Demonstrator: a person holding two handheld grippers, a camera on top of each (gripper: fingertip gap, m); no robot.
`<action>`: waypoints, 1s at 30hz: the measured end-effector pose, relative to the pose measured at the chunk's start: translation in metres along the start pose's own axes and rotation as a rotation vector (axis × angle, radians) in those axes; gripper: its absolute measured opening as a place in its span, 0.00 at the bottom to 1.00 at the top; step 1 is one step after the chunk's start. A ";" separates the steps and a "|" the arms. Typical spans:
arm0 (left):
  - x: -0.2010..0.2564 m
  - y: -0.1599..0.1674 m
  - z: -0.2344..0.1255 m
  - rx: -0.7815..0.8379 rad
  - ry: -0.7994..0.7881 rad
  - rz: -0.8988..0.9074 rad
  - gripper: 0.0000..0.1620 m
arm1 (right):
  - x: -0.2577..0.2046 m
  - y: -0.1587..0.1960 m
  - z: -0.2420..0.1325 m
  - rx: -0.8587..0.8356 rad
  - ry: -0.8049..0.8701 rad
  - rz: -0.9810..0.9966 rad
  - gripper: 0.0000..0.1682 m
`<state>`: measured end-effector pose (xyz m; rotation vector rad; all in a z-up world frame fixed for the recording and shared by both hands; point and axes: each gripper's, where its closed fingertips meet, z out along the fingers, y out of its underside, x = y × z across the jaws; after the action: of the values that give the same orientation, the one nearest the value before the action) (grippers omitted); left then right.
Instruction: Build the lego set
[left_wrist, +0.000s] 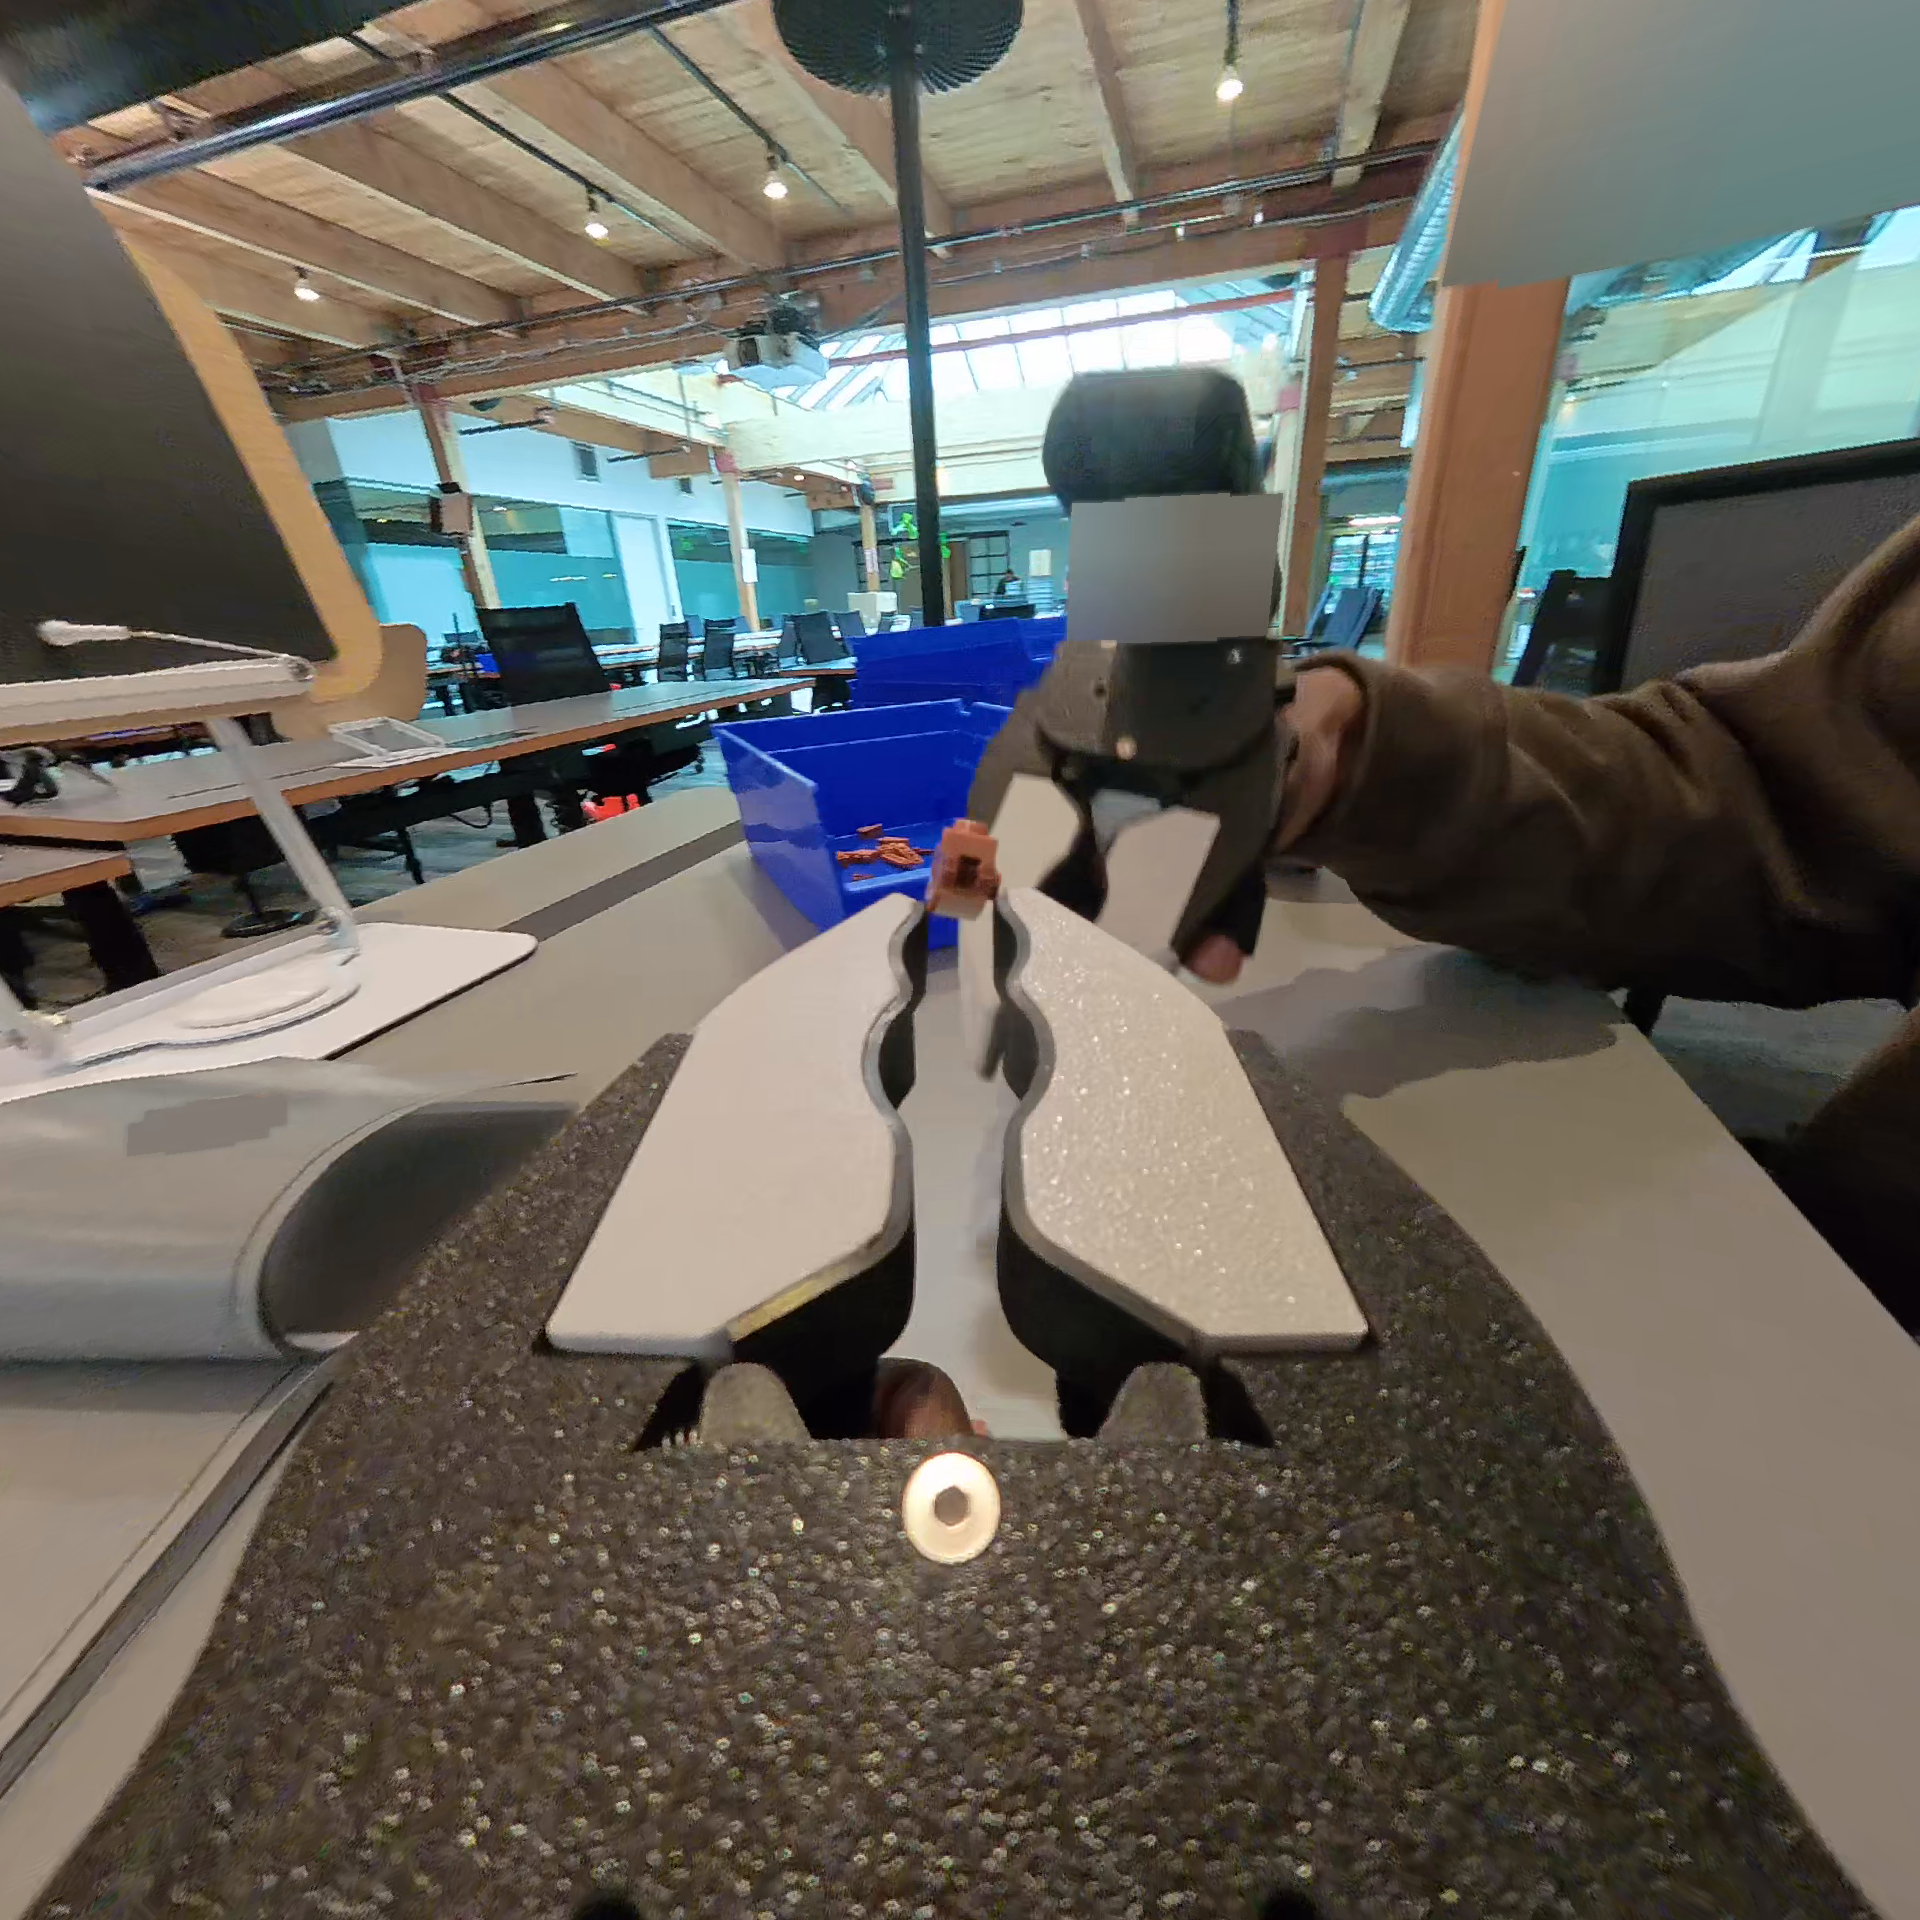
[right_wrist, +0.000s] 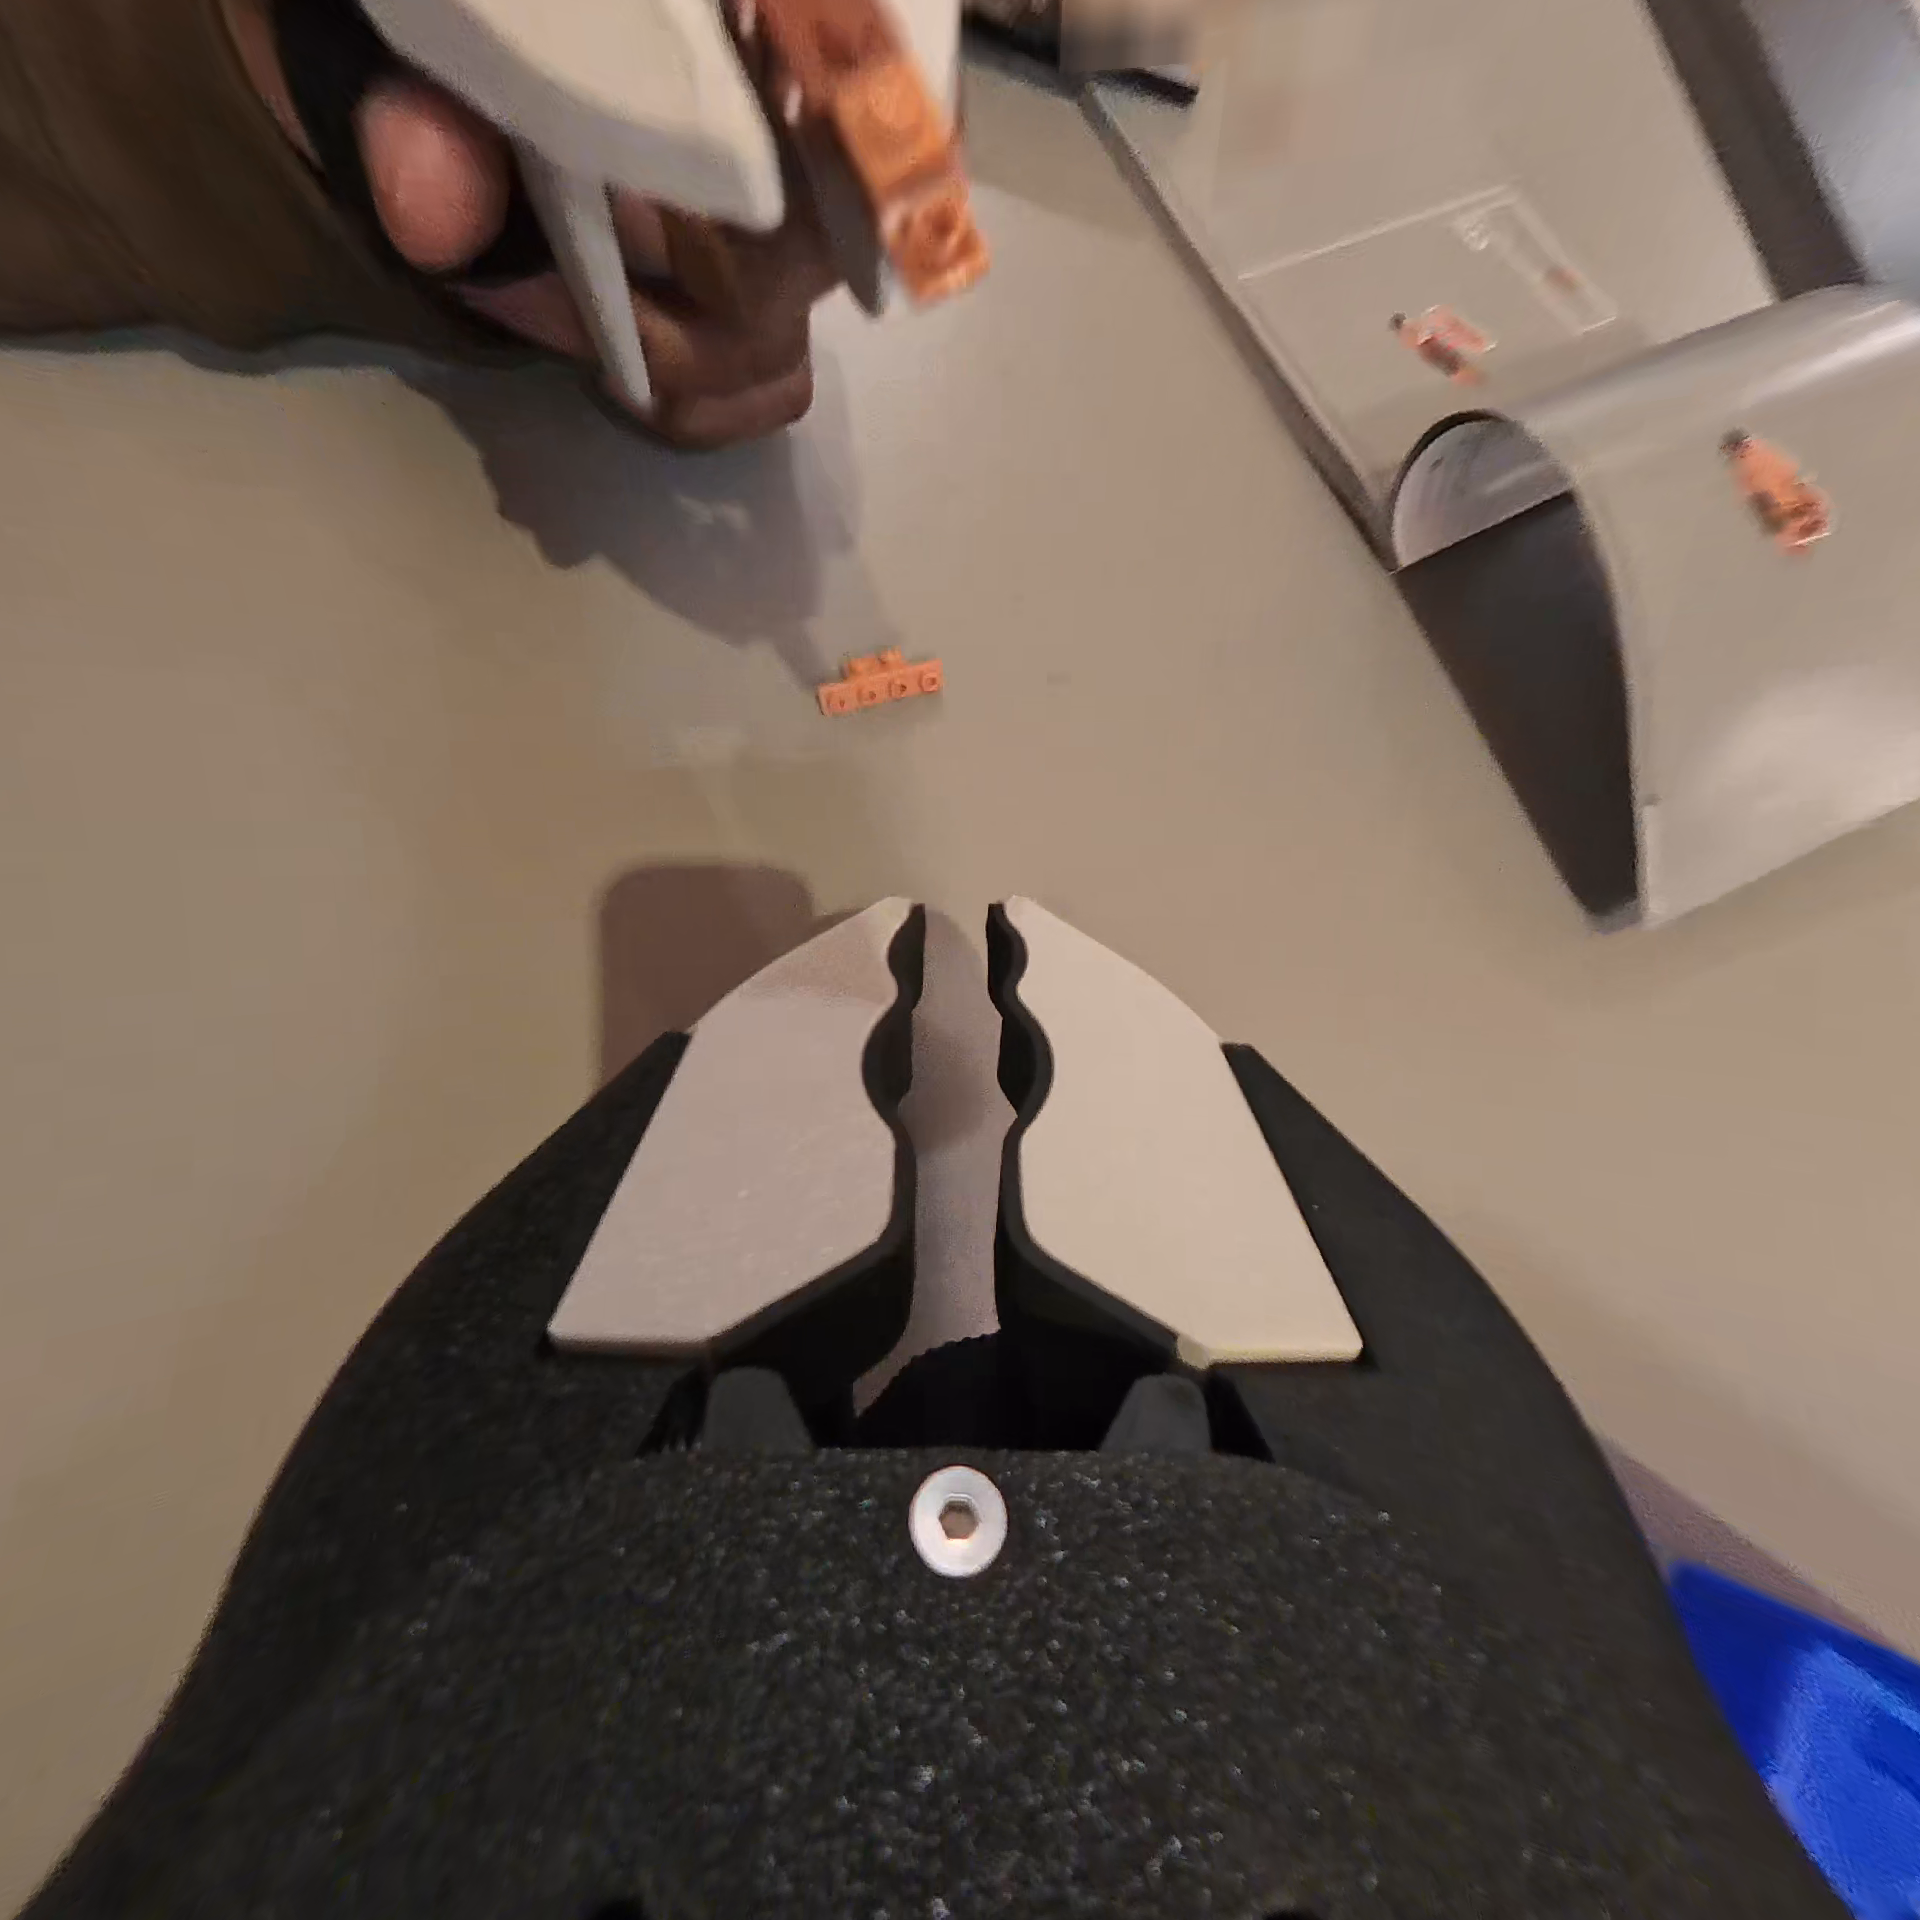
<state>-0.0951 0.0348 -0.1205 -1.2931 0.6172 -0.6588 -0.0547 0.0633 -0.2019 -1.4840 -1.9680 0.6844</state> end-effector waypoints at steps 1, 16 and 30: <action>-0.004 0.000 -0.002 -0.002 -0.013 0.000 0.07 | -0.002 0.002 0.009 0.000 -0.008 -0.004 0.07; -0.027 -0.007 -0.019 0.013 -0.106 0.014 0.07 | -0.012 -0.029 0.076 0.065 -0.238 -0.435 0.20; -0.028 -0.015 -0.025 0.037 -0.108 0.011 0.07 | -0.018 -0.018 0.081 -0.040 -0.166 -0.081 0.34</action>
<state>-0.1337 0.0368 -0.1089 -1.2809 0.5211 -0.5852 -0.1207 0.0366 -0.2488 -1.4013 -2.1663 0.7578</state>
